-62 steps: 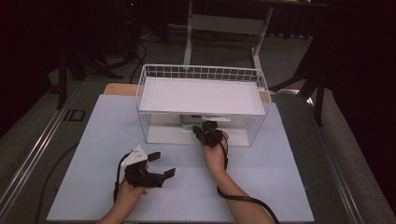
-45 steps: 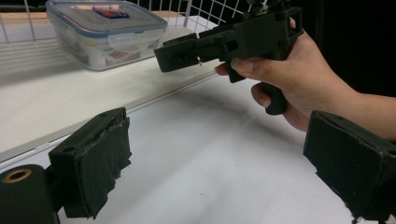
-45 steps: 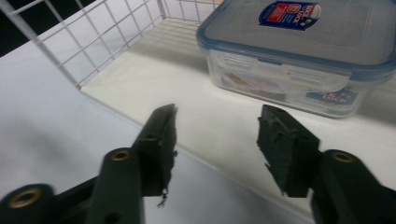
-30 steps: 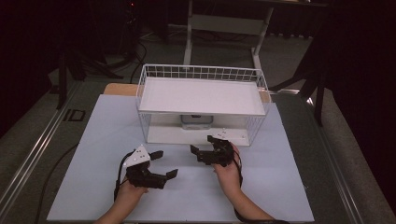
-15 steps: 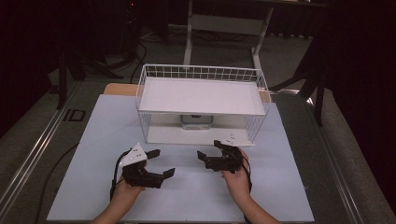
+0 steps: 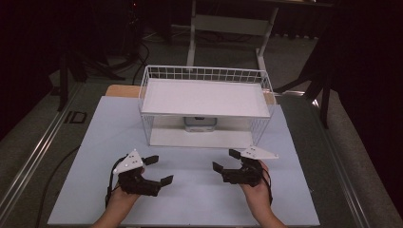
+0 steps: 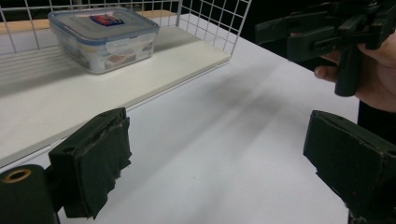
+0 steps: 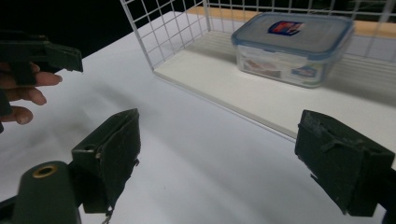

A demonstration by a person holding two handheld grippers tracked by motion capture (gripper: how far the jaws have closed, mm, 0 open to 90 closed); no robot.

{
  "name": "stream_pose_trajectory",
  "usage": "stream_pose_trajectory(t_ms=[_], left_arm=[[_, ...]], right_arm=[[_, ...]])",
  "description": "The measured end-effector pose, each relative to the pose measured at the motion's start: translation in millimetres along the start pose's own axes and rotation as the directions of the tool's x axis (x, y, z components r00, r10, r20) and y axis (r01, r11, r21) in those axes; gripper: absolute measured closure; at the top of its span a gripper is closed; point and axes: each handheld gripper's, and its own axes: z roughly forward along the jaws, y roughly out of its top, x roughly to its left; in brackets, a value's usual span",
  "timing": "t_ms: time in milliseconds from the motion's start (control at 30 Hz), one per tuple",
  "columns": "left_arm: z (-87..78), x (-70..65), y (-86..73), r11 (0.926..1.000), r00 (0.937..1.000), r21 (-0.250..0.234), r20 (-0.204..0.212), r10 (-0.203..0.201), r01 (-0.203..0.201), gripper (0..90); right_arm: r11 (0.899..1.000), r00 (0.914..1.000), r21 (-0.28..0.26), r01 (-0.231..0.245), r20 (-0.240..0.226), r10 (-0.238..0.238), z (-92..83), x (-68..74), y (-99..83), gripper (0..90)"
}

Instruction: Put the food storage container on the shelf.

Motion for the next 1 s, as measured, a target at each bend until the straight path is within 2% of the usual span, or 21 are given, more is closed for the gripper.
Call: stream_pose_trajectory(t_ms=[100,167,300,400,500,667,733,900,1000], left_arm=[[-5.5,0.7,-1.0,1.0,1.0,-0.007,-0.001,-0.003,0.003,8.3],[-7.6,0.9,-2.8,1.0,1.0,-0.003,-0.008,0.0,0.0,8.2],[-10.0,0.3,-6.5,0.9998,0.9999,0.016,-0.012,-0.009,0.009,8.2],[-13.4,-1.2,-8.8,0.9997,0.9999,0.026,-0.012,0.0,0.001,8.2],[-17.1,-1.0,-11.0,0.9996,0.9999,0.025,-0.009,-0.01,0.011,8.2],[-22.0,-1.7,-13.4,0.9996,0.9998,0.023,-0.006,-0.018,0.018,8.2],[-23.5,-3.4,-14.0,0.9998,1.0,0.015,0.004,-0.009,0.009,8.2],[-23.5,-6.6,-16.3,0.9999,0.9999,0.004,0.008,0.012,-0.012,8.2],[-21.3,-7.5,-17.8,0.9999,0.9999,0.004,0.007,0.013,-0.013,8.2]], right_arm=[[1.0,1.0,-0.01,-0.006,-0.005,0.006,-7.6,-1.8,-1.8,14.3],[1.0,0.9999,-0.018,0.012,-0.003,-0.012,-17.5,-3.7,-5.5,14.3],[1.0,1.0,-0.022,0.004,-0.001,-0.004,-25.1,-5.7,-8.5,14.2],[1.0,0.9996,-0.008,0.027,0.007,-0.026,-34.3,-5.8,-12.6,14.3],[0.998,0.9985,-0.01,0.054,0.006,-0.054,-37.5,-5.7,-14.7,14.3],[0.998,0.9977,-0.005,0.066,-0.014,-0.066,-48.9,-4.2,-20.6,14.4],[0.998,0.998,-0.002,0.059,-0.024,-0.059,-53.2,-4.1,-22.1,14.4],[0.997,0.9967,0.003,0.074,-0.033,-0.074,-60.3,-4.7,-28.4,14.4],[0.994,0.9941,0.023,0.103,-0.034,-0.103,-60.6,-4.6,-33.6,14.4]])
